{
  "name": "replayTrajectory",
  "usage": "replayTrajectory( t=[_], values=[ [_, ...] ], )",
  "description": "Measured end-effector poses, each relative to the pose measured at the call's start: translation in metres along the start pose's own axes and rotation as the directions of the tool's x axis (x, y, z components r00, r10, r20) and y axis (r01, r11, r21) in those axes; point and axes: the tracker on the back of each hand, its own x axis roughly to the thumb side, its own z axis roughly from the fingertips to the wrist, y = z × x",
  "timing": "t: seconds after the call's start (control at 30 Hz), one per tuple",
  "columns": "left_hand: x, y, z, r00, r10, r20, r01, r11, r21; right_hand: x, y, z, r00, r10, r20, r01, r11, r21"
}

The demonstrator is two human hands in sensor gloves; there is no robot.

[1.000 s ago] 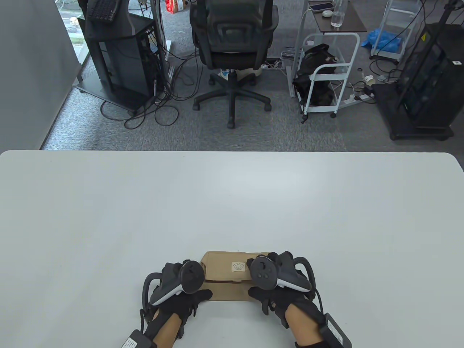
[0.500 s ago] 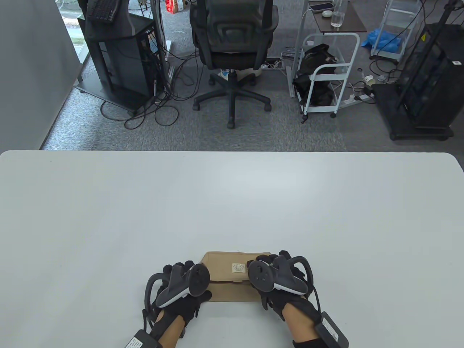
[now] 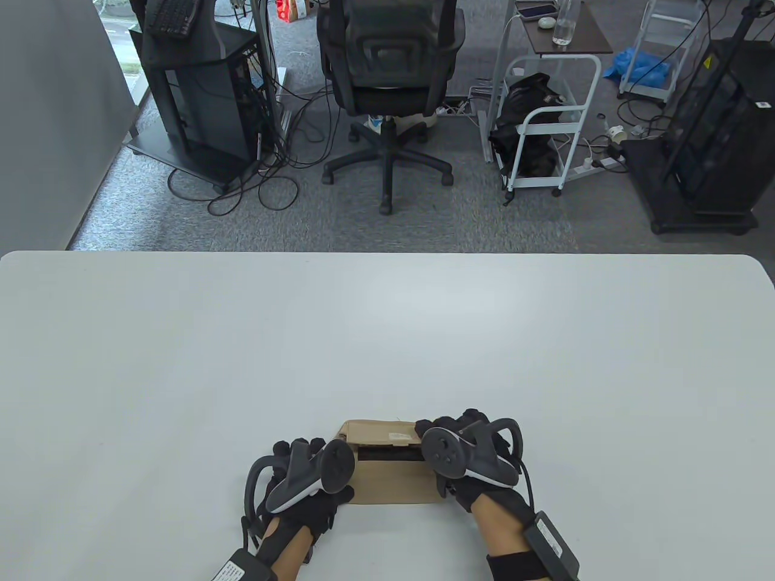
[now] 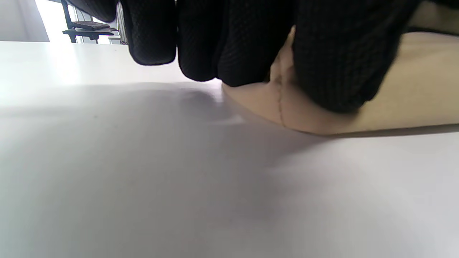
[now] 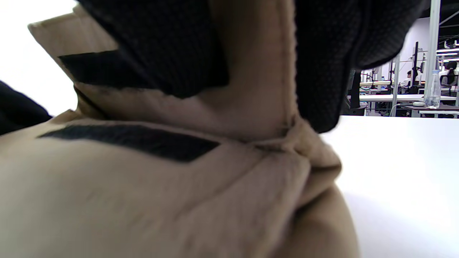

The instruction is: Twist to extend twist pen refills

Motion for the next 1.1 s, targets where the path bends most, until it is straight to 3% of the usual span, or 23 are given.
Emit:
replayTrajectory(
  t=[0.37, 0.57, 1.1],
  values=[
    [0.004, 0.001, -0.001, 1.0, -0.026, -0.006, 0.026, 1.0, -0.015, -0.019, -0.011, -0.032, 0.99, -0.041, -0.131, 0.032, 0.997, -0.07],
    [0.004, 0.001, -0.001, 1.0, -0.024, -0.014, 0.023, 1.0, -0.019, -0.031, -0.006, -0.046, 0.974, -0.116, -0.196, 0.111, 0.993, -0.037],
    [0.003, 0.005, 0.005, 0.996, -0.084, 0.022, 0.085, 0.995, -0.051, -0.046, -0.025, -0.033, 0.945, -0.196, -0.263, 0.185, 0.981, -0.066]
  ],
)
